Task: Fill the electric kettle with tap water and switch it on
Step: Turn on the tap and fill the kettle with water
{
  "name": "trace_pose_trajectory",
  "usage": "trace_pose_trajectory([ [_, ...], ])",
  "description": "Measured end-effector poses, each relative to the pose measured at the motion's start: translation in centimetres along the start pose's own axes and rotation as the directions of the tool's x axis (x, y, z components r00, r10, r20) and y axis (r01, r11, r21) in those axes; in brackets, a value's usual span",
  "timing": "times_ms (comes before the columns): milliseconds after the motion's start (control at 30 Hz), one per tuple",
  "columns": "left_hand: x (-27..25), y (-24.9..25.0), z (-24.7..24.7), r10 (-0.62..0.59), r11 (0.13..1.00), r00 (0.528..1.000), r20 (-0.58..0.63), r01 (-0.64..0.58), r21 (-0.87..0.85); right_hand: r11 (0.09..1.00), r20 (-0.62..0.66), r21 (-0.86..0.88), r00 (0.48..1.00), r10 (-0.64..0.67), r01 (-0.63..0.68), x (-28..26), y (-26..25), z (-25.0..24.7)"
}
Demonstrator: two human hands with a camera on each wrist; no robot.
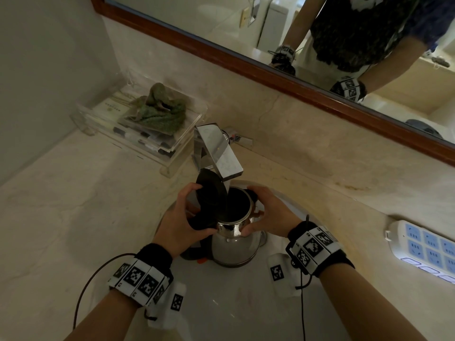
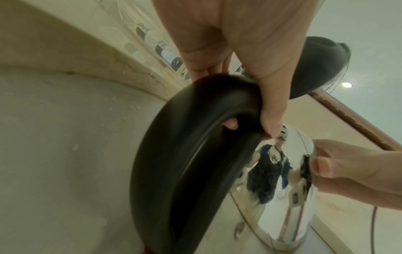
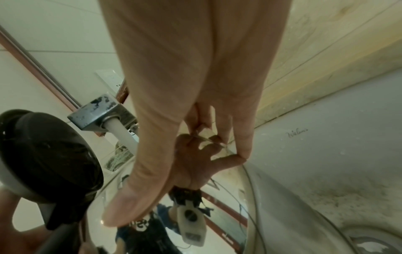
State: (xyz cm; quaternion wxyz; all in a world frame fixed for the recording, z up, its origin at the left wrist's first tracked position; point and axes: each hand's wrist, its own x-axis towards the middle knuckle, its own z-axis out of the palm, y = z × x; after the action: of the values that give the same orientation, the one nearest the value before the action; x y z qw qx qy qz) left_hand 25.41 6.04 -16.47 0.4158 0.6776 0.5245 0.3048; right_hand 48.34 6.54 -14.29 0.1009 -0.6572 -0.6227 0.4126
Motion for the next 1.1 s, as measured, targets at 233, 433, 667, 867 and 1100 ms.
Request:
trace_pose_trajectory([
  [233,-0.09,0.18,-0.08,0.007,1.000,1.000,0.014,-0.007,-0.005,1.000,-0.003,-0.015,1.000,-0.001,0.001,0.05,0.15,0.00],
  [433,0.01,0.17,-0.02,-0.012,1.000,1.000,0.026,0.012,-0.001,1.000,-0.006,0.012,1.000,0.001,-0.001,0.09,0.19,0.07],
  [667,0.01,0.23,-0.08,-0.016,1.000,0.999,0.031,0.017,-0.007,1.000,-0.002,0.002,1.000,0.001,-0.001,0.10,0.26,0.02],
  [867,0.08,0.27,0.00,-0.021,1.000,1.000,0.023,0.021,0.008,1.000,-0.003,0.005,1.000,0.000,0.000,0.02,0.18,-0.03],
  [1100,0.08,0.27,0.00,-0.032,0.999,0.999,0.030,0.032,0.013,1.000,0.007,0.026,1.000,0.012,-0.012,0.12,0.32,0.05],
])
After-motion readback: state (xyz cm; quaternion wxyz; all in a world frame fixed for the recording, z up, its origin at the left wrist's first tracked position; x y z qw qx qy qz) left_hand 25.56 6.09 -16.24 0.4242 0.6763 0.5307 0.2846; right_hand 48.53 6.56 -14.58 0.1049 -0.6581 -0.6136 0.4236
